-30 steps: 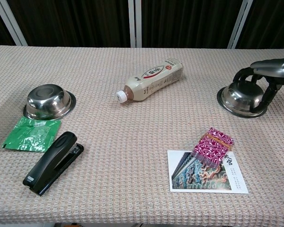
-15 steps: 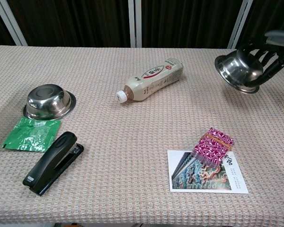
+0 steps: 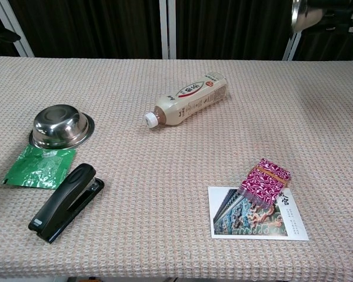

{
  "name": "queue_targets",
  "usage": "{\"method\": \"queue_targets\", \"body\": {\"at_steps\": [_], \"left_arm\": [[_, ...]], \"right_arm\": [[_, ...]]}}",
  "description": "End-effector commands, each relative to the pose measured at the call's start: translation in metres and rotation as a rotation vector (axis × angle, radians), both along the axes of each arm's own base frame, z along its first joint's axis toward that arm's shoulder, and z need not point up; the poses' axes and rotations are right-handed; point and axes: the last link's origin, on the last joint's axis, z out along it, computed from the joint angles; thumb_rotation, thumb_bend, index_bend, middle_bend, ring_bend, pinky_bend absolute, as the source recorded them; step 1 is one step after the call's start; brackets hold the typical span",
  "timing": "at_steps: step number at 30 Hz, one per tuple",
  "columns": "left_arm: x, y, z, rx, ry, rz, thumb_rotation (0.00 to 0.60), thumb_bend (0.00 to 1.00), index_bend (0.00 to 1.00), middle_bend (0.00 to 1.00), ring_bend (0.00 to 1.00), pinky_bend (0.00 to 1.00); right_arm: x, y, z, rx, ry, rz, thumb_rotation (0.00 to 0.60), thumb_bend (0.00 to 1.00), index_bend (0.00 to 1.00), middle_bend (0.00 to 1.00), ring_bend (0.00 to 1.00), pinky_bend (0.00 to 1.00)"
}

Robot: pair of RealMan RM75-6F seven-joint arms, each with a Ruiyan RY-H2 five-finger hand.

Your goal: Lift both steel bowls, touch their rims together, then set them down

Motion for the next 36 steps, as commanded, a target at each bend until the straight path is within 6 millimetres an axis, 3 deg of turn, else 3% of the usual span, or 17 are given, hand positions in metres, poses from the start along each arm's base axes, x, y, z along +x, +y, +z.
{"method": "queue_targets", "body": {"at_steps": [1, 9, 15, 29, 36], "left_arm": [[0.005, 0.012, -0.014, -0.045, -0.050, 0.002, 0.600, 0.00, 0.03, 0.06, 0.00, 0.14], [0.020, 0.037, -0.046, -0.127, -0.060, -0.011, 0.600, 0.00, 0.04, 0.06, 0.00, 0.16], [0.022, 0.041, -0.064, -0.187, -0.006, -0.003, 0.600, 0.00, 0.03, 0.06, 0.00, 0.16], [0.013, 0.047, -0.083, -0.270, 0.135, 0.058, 0.600, 0.00, 0.01, 0.06, 0.00, 0.17], [0.012, 0.051, -0.086, -0.249, 0.144, 0.057, 0.600, 0.00, 0.10, 0.12, 0.05, 0.22]], "right_arm": [[0.005, -0.005, 0.007, 0.009, -0.179, 0.013, 0.600, 0.18, 0.69, 0.54, 0.43, 0.33], [0.002, -0.010, 0.010, 0.004, -0.173, 0.016, 0.600, 0.18, 0.69, 0.54, 0.43, 0.33], [-0.001, -0.013, 0.012, 0.004, -0.163, 0.008, 0.600, 0.18, 0.69, 0.54, 0.43, 0.33], [-0.002, -0.013, 0.006, 0.019, -0.146, 0.008, 0.600, 0.18, 0.70, 0.54, 0.43, 0.33], [-0.003, -0.013, 0.008, 0.013, -0.134, 0.007, 0.600, 0.18, 0.70, 0.55, 0.43, 0.33]]}}
